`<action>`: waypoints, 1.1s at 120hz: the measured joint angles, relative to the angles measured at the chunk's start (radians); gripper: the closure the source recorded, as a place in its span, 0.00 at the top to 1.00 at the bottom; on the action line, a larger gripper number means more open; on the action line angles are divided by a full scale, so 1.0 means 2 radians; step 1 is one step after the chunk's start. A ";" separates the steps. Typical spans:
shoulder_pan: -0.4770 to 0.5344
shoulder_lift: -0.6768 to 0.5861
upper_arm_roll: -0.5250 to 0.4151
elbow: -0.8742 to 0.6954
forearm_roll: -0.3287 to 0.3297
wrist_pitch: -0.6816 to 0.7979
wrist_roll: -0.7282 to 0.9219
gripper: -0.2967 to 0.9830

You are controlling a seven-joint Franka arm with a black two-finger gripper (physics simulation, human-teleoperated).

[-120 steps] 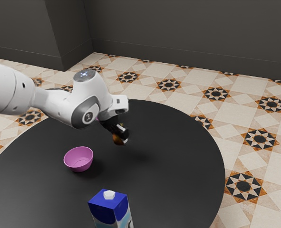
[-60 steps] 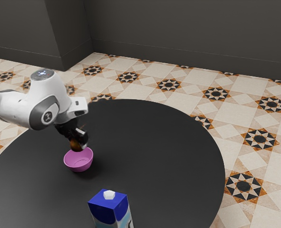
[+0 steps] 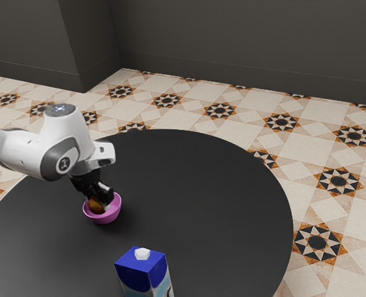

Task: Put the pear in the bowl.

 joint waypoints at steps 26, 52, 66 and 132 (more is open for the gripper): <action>-0.017 0.013 0.015 0.018 0.005 -0.005 0.001 0.49; 0.008 0.024 0.028 0.032 0.008 -0.011 0.009 0.51; 0.013 0.033 0.029 0.042 0.008 -0.013 0.014 0.51; 0.006 0.062 0.017 0.079 0.005 -0.022 0.030 0.69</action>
